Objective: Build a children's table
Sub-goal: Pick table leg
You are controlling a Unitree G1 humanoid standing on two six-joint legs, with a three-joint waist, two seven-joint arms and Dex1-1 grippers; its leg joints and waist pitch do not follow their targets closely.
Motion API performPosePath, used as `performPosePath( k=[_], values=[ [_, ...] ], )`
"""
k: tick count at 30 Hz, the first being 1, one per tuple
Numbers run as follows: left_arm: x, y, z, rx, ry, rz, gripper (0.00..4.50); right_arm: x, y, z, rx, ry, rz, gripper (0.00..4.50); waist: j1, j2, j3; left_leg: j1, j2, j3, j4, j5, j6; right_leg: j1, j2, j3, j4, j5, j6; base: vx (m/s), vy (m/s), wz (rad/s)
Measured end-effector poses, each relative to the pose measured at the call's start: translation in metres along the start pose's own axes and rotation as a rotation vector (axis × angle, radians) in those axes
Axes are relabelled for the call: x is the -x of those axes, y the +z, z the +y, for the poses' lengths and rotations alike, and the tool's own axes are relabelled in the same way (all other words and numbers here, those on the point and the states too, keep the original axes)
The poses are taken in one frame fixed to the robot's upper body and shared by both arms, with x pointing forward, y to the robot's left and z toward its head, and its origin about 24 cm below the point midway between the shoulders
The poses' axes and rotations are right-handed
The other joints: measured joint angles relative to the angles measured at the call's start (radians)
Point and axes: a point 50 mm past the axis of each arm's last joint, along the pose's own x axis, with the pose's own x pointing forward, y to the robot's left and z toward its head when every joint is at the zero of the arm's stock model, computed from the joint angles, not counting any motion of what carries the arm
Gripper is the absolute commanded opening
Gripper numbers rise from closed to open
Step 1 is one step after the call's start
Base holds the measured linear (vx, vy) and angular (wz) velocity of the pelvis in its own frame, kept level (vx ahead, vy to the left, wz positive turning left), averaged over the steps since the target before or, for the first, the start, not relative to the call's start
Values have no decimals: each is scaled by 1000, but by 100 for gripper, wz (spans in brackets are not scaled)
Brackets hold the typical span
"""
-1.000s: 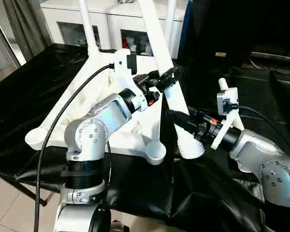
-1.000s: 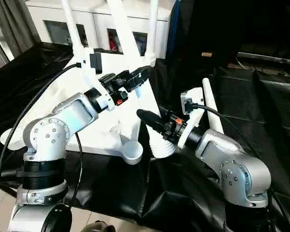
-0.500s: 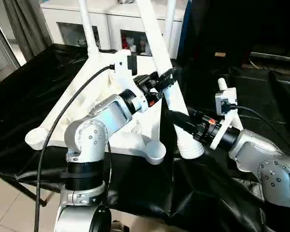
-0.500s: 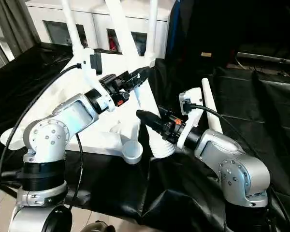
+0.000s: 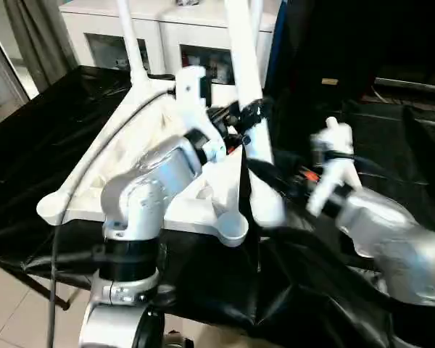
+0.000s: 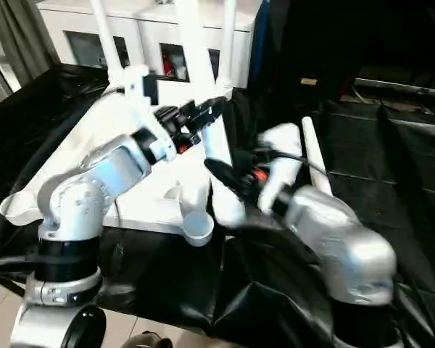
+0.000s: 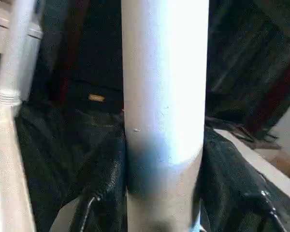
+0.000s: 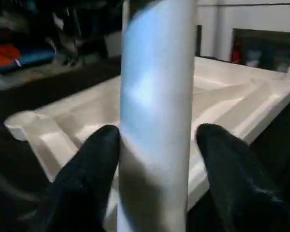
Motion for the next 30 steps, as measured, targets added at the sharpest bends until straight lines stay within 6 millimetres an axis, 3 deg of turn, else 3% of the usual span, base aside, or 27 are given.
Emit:
performPosePath(
  k=[6, 16, 17, 25, 30],
  values=[
    [-9, 12, -5, -162, 91, -39, 183, -17, -14, 11, 6, -93, 95, 303, 0, 0, 0, 0, 0, 0, 0, 0, 0, -1, 0, 0, 0, 0, 0, 0, 0, 0],
    [-14, 18, -13, -172, 101, -71, 183, -41, -12, 7, 15, -214, 90, 303, -1, 0, 0, 0, 0, 0, 0, 0, 0, -1, 0, 0, 1, 0, 0, 0, 0, 0],
    [-14, 18, -13, -172, 100, -71, 183, -43, -10, 6, 17, -218, 80, 276, -1, 0, 0, 0, 0, 0, 0, 0, 0, -1, 0, 0, 1, 0, 0, 0, 0, 0],
    [-14, 18, -12, -173, 105, -72, 183, -46, -4, 7, 31, -219, 45, 211, -1, 0, 0, -1, 0, 0, 0, 0, 0, -1, 0, 0, 1, 0, 0, 0, 0, 0],
    [-14, 18, -12, -174, 106, -71, 183, -46, -4, 8, 31, -211, 44, 196, -2, 0, 0, 0, 0, 0, 0, 0, 0, -1, 0, 0, 2, 1, 0, 0, 0, 0]
  ],
)
